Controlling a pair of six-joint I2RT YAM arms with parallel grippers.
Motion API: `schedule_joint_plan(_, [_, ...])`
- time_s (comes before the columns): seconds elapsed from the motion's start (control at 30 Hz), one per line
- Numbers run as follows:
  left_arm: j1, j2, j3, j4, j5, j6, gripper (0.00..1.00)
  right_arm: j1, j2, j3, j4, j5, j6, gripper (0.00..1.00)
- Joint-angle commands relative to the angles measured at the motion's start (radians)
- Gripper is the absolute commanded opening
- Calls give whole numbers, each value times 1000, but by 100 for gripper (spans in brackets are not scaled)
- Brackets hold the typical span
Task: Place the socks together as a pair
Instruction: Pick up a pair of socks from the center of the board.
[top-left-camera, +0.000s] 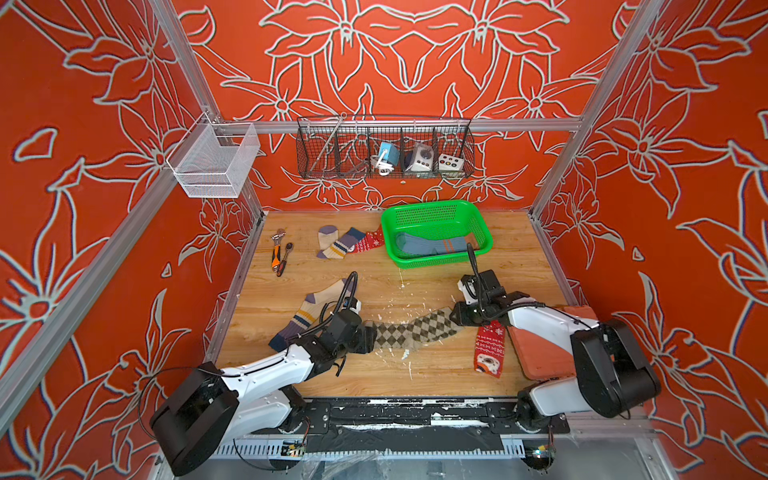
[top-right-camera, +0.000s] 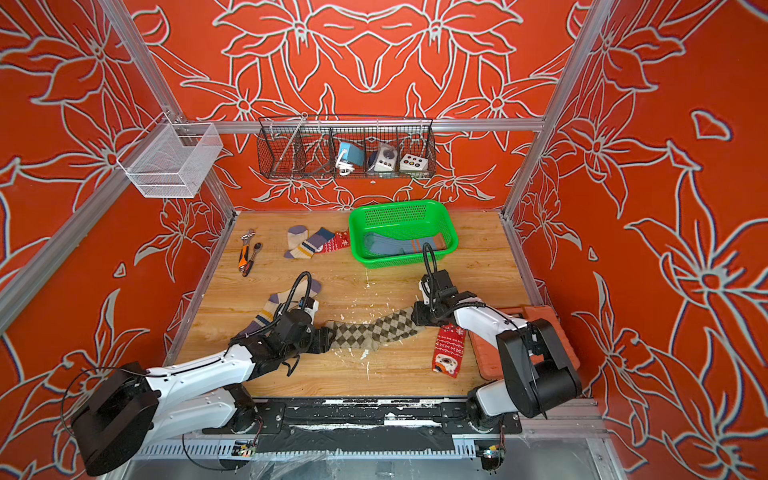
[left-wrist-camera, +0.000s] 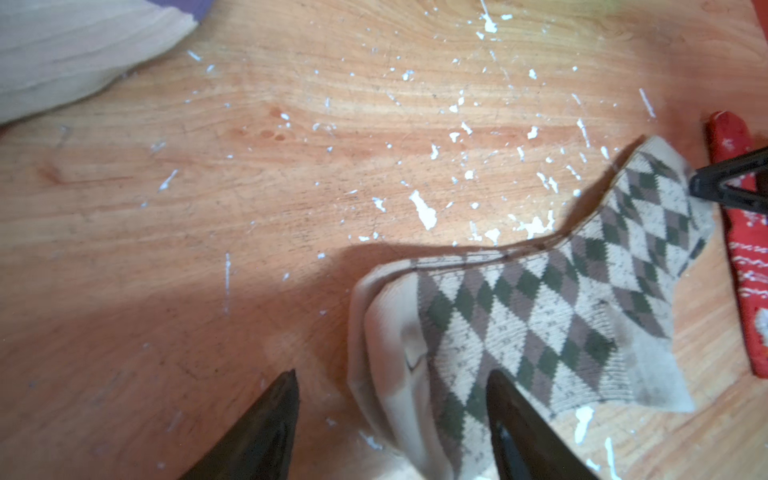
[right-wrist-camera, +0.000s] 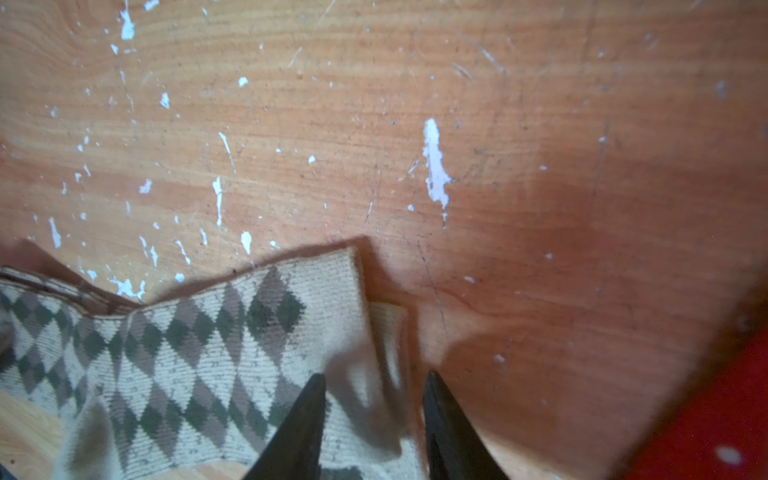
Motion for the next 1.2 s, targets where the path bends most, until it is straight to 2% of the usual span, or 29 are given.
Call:
schedule_joint_plan(0.0, [-3,10,-17,45,-3,-6,70,0,-36,-27,-19,39,6,46])
schedule_joint_plan(0.1, [-3,26,-23,80,24,-6,66,1,-41,-31,-37,35,10,49])
schedule_joint_plan(0.27, [-3,56,-27,113,55,4,55,0,-27,-40,-45,5,17,51])
schedule_joint_plan(0.3, [-3,63,-28,118,61,7,51,0,-23,-41,-40,-3,18,49])
schedule_joint_plan(0.4, [-3,80,-28,132,71,11,39,0,-18,-46,-36,-13,23,32])
schedule_joint_plan(0.67, [-3,104,-26,161,113,13,18,1,7,-78,51,-117,64,18])
schedule_joint_plan(0.8, [-3,91,-27,166,121,6,8,2,0,-79,75,-166,80,2])
schedule_joint_plan(0.87, [-3,83,-16,157,120,5,3,0,-37,-82,79,-188,96,0])
schedule_joint_plan(0.97, [-3,68,7,140,107,7,0,-1,-117,-69,52,-222,113,0])
schedule_joint_plan(1.17, [0,36,85,94,78,23,0,-11,-258,39,-110,-148,78,0])
